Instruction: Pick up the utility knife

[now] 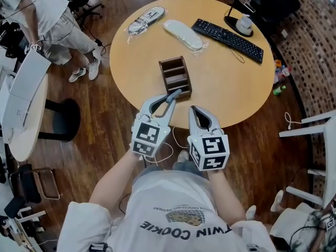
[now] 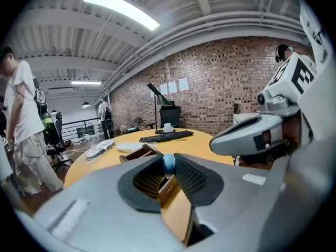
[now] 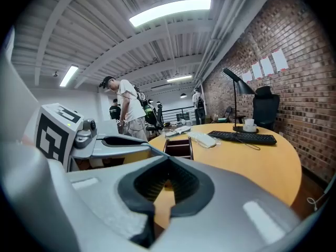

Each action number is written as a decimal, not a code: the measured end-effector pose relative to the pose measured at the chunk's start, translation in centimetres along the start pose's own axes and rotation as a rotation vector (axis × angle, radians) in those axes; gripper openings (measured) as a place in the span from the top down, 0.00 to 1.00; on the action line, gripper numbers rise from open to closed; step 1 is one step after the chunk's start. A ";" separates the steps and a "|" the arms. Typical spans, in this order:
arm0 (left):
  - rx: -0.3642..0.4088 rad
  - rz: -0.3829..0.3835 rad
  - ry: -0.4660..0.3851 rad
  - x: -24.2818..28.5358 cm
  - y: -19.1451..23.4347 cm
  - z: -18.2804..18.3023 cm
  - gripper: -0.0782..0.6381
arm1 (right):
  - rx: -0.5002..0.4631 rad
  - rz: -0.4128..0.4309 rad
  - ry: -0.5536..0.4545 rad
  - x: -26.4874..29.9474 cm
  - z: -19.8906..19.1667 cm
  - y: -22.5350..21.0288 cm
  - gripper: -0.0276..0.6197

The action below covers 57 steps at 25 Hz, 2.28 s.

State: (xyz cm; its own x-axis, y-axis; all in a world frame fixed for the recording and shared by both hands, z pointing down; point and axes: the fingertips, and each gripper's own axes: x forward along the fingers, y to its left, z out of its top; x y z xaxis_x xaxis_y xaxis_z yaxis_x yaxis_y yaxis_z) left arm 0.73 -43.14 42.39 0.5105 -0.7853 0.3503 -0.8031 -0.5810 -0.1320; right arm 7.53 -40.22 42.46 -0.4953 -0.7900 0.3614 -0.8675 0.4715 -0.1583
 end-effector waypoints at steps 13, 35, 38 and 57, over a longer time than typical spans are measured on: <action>-0.180 -0.042 -0.078 -7.3 -1.5 1.1 0.79 | -0.008 -0.064 -0.063 -4.0 0.8 5.4 0.96; -0.265 -0.093 -0.122 -22.9 -6.4 -2.4 0.79 | -0.009 -0.146 -0.105 -13.1 -2.7 18.6 0.96; -0.270 -0.087 -0.115 -24.7 -7.3 -2.9 0.79 | -0.008 -0.159 -0.110 -14.8 -3.5 19.8 0.96; -0.242 -0.076 -0.096 -31.2 -18.9 -3.6 0.79 | -0.005 -0.147 -0.131 -26.1 -8.2 21.1 0.96</action>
State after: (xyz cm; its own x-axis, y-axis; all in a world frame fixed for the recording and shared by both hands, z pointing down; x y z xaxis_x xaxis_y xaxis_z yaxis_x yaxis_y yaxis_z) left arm -1.13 -6.93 37.34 0.5900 -0.7646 0.2593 -0.8053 -0.5803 0.1213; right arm 2.56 -6.44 37.22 -0.3649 -0.8948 0.2573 -0.9310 0.3488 -0.1075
